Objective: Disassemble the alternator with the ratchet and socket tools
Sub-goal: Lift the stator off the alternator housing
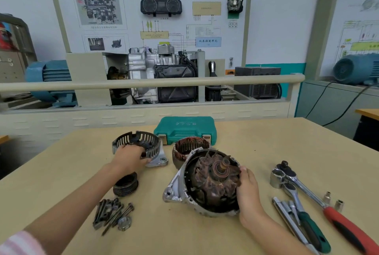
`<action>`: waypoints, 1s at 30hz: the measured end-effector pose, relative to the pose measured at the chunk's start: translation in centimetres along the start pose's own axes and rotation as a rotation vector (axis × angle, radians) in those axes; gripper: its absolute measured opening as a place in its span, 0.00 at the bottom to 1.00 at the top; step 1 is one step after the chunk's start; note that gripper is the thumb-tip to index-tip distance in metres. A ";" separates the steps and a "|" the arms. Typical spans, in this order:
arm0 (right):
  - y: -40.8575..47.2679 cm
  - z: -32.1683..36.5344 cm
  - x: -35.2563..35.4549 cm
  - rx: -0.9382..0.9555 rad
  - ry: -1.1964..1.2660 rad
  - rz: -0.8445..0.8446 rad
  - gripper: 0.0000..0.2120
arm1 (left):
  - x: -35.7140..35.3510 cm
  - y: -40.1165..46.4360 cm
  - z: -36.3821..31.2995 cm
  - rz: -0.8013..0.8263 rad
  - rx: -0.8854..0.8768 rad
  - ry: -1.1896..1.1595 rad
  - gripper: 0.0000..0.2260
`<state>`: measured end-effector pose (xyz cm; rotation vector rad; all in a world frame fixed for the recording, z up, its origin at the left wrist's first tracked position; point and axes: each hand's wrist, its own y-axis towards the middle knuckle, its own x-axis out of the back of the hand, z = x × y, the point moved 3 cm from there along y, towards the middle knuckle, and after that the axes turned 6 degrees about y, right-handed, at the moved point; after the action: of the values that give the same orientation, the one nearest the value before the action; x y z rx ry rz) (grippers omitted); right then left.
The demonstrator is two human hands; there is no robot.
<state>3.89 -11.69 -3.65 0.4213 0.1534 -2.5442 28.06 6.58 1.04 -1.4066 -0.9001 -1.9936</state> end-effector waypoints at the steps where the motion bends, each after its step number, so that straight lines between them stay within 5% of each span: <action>1: -0.1 0.1 -0.1 0.013 0.002 0.011 0.14 | 0.2 0.0 -0.1 -0.018 -0.011 -0.005 0.16; 14: -1.3 1.1 -1.0 0.158 0.008 0.011 0.15 | 0.7 -2.3 -3.1 -0.126 0.029 0.009 0.15; 20: -1.8 1.3 -1.8 0.177 -0.025 0.031 0.14 | 0.1 -2.3 -3.0 -0.107 0.031 -0.207 0.13; 30: -1.7 1.2 -1.7 0.167 -0.038 0.036 0.15 | 1.0 -1.2 -4.1 -0.089 -0.254 -0.401 0.18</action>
<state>3.98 -9.66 -1.95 0.4344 -0.0811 -2.5368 24.47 4.14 0.79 -1.9907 -0.9099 -1.9786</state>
